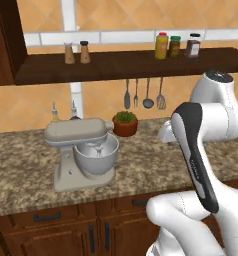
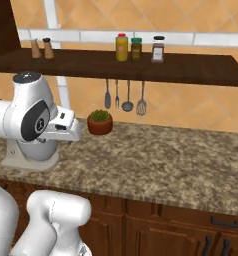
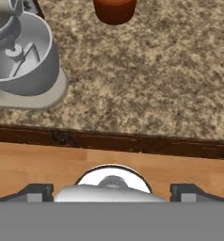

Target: Navigate to the sink.

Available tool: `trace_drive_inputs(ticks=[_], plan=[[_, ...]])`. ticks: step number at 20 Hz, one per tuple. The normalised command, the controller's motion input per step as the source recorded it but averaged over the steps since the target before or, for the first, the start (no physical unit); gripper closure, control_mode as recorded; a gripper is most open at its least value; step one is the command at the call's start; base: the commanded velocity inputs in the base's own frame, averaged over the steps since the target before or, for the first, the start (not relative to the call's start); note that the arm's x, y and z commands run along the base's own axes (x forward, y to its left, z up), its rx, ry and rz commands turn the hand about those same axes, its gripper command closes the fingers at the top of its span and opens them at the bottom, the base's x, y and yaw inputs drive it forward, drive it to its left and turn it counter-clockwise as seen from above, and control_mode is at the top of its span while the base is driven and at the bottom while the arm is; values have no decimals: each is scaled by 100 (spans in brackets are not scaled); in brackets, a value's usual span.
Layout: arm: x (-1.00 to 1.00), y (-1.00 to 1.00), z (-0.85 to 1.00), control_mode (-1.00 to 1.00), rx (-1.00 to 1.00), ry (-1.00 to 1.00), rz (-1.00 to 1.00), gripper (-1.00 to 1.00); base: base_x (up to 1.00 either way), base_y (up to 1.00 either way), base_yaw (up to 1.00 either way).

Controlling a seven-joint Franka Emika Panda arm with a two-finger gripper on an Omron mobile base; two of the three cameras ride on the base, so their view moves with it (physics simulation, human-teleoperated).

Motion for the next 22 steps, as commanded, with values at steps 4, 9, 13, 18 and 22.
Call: trace_drive_inputs(ticks=[4,9,13,18,22], plan=[[0,0,0,100,0,0,0,-100,-82,-90,-15],[0,0,0,100,0,0,0,-100,-21,-71,-65],[0,0,0,100,0,0,0,-100,0,-1,-100],[0,0,0,100,0,0,0,-100,0,0,-100],[0,0,0,100,0,0,0,-100,0,0,-100]])
